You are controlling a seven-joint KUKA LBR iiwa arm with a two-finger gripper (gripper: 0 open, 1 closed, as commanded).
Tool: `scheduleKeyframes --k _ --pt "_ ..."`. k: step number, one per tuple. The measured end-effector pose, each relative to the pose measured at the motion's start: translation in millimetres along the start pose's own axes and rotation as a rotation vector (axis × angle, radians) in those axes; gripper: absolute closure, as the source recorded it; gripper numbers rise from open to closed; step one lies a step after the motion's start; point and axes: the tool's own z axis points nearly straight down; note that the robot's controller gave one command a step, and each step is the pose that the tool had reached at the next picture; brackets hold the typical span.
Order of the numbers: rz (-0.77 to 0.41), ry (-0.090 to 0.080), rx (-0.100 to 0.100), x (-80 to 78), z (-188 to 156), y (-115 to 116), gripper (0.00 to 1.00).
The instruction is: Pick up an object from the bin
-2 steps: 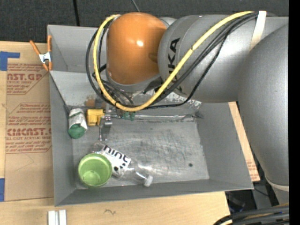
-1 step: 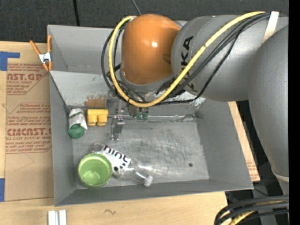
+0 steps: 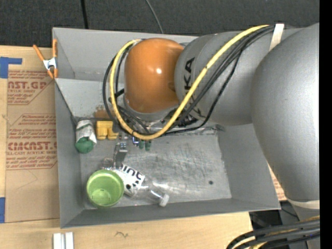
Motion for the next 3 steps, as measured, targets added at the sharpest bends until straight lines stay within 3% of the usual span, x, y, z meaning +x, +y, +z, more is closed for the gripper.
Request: scheduleKeyframes --k 1,2,3 --pt "-0.038 0.003 -0.006 -2.1 48.0 8.8 0.0" --pt "-0.201 0.006 -0.002 37.4 74.0 11.1 1.0" --pt "-0.201 0.006 -0.002 37.4 74.0 11.1 1.0"
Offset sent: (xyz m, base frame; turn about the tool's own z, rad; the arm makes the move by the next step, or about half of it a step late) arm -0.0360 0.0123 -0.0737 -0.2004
